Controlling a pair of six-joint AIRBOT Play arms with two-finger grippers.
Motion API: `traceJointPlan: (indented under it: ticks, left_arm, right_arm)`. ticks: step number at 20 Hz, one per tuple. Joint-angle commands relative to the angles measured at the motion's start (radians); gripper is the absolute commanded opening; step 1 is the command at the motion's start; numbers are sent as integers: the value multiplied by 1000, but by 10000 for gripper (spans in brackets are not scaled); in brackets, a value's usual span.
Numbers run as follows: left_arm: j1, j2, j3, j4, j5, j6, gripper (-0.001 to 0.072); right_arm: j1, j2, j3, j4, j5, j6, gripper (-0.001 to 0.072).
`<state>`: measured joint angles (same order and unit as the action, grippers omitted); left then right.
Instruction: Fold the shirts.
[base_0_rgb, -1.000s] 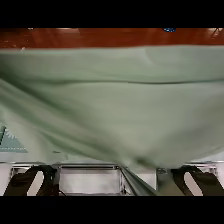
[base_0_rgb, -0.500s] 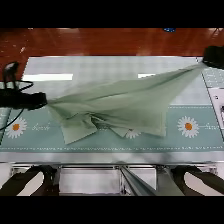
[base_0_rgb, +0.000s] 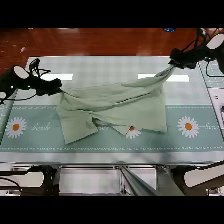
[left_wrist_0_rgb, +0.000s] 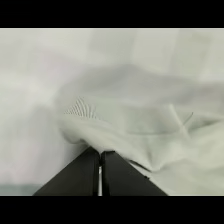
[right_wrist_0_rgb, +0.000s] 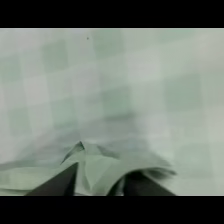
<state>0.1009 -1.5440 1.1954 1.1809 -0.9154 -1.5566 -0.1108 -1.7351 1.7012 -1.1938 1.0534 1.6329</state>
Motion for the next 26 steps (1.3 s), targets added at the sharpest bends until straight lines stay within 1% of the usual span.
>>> traceJointPlan:
  ticks: [1,2,4,5,7,8,9,11,12,14,17,20,21,24,25,26]
  left_arm:
    - [13,-64,129,2,-46,39,508]
    - [33,-64,177,49,-124,61,507]
    - [98,-63,270,160,-302,60,507]
    - [148,-55,291,180,-369,60,506]
    - [268,-15,253,137,-421,48,506]
    - [328,8,193,56,-418,53,506]
    - [376,24,121,-56,-414,82,506]
    - [432,33,-43,-335,-439,244,506]
    - [438,31,-120,-412,-432,293,506]
    - [426,29,-232,-437,-374,315,506]
    - [399,25,-300,-438,-299,315,506]
    - [356,8,-301,-444,-274,315,506]
    - [344,6,-297,-447,-261,315,492]
    - [299,-13,-271,-456,-256,315,492]
    - [285,-20,-263,-456,-261,314,472]
    - [272,-27,-257,-456,-264,314,324]
  right_arm:
    - [-10,-60,22,82,29,2,404]
    - [-21,-50,22,93,80,-23,404]
    - [-58,-16,22,69,202,-58,404]
    - [-84,11,19,34,254,-59,403]
    - [-138,96,-45,-20,278,-58,403]
    - [-162,148,-114,-26,254,-58,402]
    - [-183,209,-215,-14,215,-60,402]
    - [-206,333,-441,40,129,-97,402]
    - [-212,395,-552,84,86,-127,402]
    - [-212,503,-716,142,37,-161,402]
    - [-212,636,-853,162,32,-180,402]
    - [-212,722,-895,160,45,-178,402]
    - [-212,737,-895,163,52,-175,402]
    - [-212,760,-895,164,66,-159,402]
    - [-212,763,-895,165,76,-153,402]
    - [-212,766,-895,163,81,-151,402]
